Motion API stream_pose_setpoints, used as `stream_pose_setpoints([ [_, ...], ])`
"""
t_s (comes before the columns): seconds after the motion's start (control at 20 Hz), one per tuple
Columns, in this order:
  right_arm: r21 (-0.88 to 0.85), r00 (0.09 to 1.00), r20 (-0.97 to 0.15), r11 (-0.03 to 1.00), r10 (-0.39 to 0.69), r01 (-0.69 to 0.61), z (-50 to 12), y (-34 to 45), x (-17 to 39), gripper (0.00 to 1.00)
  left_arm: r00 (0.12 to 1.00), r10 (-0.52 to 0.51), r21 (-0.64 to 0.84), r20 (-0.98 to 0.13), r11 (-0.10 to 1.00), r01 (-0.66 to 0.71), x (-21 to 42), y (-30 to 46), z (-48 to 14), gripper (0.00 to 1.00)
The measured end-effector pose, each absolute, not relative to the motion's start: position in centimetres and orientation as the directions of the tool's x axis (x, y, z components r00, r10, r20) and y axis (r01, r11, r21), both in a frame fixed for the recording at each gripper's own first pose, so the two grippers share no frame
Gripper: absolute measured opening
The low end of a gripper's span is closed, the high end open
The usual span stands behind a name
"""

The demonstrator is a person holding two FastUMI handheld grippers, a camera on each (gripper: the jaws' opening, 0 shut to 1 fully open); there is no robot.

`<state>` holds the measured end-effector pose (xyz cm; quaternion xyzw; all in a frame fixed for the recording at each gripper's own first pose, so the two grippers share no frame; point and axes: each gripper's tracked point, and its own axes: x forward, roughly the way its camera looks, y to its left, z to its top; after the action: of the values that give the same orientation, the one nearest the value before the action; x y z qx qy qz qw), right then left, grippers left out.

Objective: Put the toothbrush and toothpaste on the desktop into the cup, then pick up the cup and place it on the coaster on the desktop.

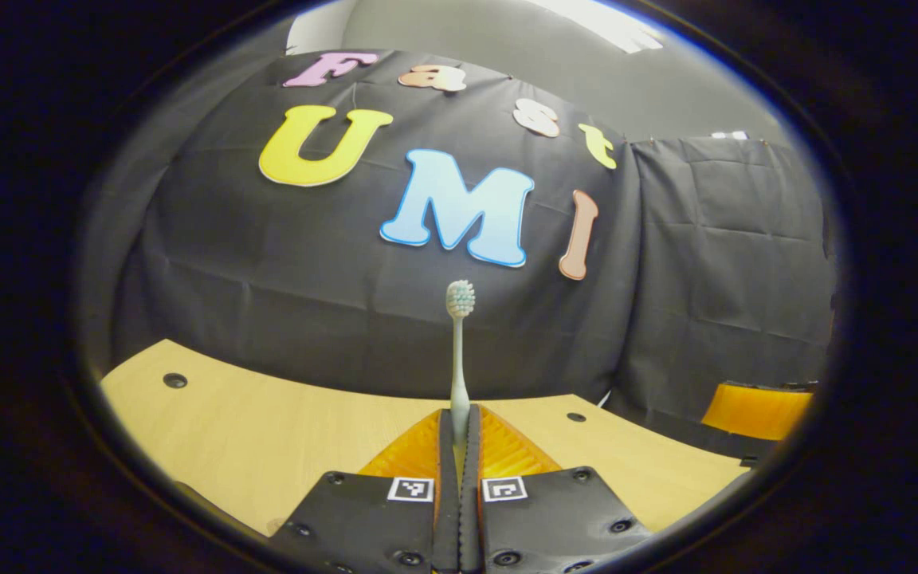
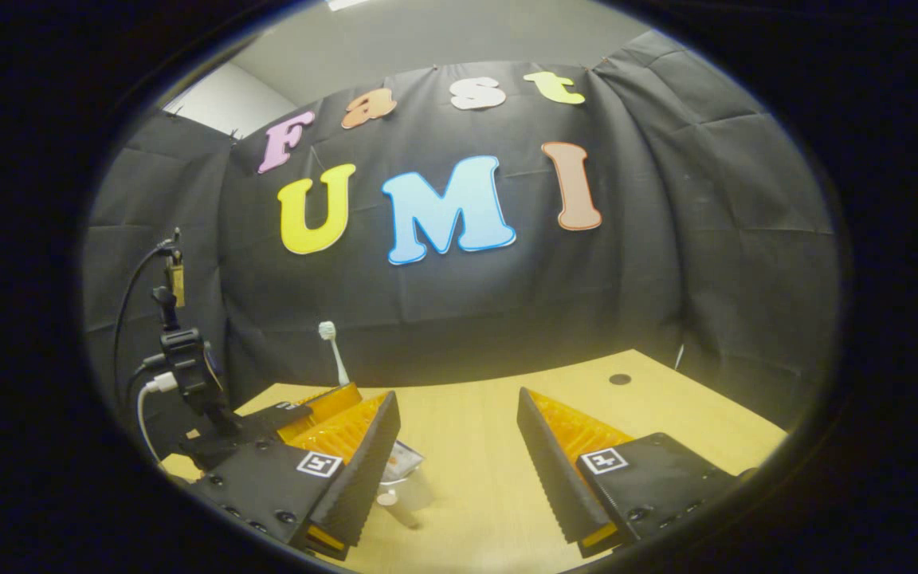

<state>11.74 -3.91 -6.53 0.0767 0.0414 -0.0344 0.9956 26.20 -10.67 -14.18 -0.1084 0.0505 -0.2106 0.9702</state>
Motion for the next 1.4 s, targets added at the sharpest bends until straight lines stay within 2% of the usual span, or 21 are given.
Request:
stream_pose_setpoints([
  [0.4, 0.160, 0.991, -0.127, 0.985, -0.041, 0.061, -7.3, -3.1, 11.8, 0.92, 0.896, -0.432, -0.203, -0.105, 0.891, 0.406, 26.2, -11.6, -17.1, 0.09],
  [0.5, 0.156, 0.991, -0.131, 0.986, -0.036, 0.057, -7.2, -3.0, 11.6, 0.94, 0.895, -0.431, -0.198, -0.116, 0.893, 0.404, 26.2, -11.4, -17.9, 0.10],
  [0.75, 0.154, 0.989, -0.147, 0.987, -0.032, 0.055, -7.3, -2.8, 11.3, 0.92, 0.883, -0.449, -0.224, -0.137, 0.882, 0.414, 26.0, -11.4, -18.8, 0.14],
  [0.8, 0.156, 0.988, -0.149, 0.986, -0.031, 0.054, -7.2, -2.8, 11.3, 0.93, 0.877, -0.459, -0.221, -0.145, 0.879, 0.423, 25.8, -11.6, -18.9, 0.22],
  [0.85, 0.156, 0.988, -0.151, 0.986, -0.029, 0.053, -7.3, -2.7, 11.4, 0.92, 0.873, -0.461, -0.210, -0.159, 0.880, 0.426, 25.8, -11.7, -19.2, 0.34],
  [0.9, 0.154, 0.988, -0.154, 0.987, -0.028, 0.052, -7.4, -2.6, 11.4, 0.92, 0.867, -0.470, -0.208, -0.169, 0.876, 0.434, 25.5, -11.8, -19.5, 0.27],
  [1.05, 0.153, 0.985, -0.170, 0.987, -0.017, 0.043, -7.4, -2.1, 11.4, 0.92, 0.871, -0.460, -0.215, -0.169, 0.880, 0.423, 25.0, -11.2, -19.1, 0.58],
  [1.2, 0.140, 0.981, -0.195, 0.990, -0.005, 0.033, -7.7, -1.7, 11.3, 0.95, 0.891, -0.427, -0.201, -0.156, 0.897, 0.394, 24.3, -10.0, -17.9, 0.62],
  [1.25, 0.131, 0.979, -0.202, 0.991, -0.003, 0.030, -7.6, -1.5, 11.2, 0.95, 0.889, -0.430, -0.204, -0.154, 0.895, 0.398, 23.9, -9.8, -17.5, 0.54],
  [1.4, 0.112, 0.976, -0.217, 0.994, 0.011, 0.014, -7.3, -1.0, 11.0, 0.95, 0.905, -0.395, -0.201, -0.158, 0.910, 0.363, 22.2, -8.1, -16.1, 0.99],
])
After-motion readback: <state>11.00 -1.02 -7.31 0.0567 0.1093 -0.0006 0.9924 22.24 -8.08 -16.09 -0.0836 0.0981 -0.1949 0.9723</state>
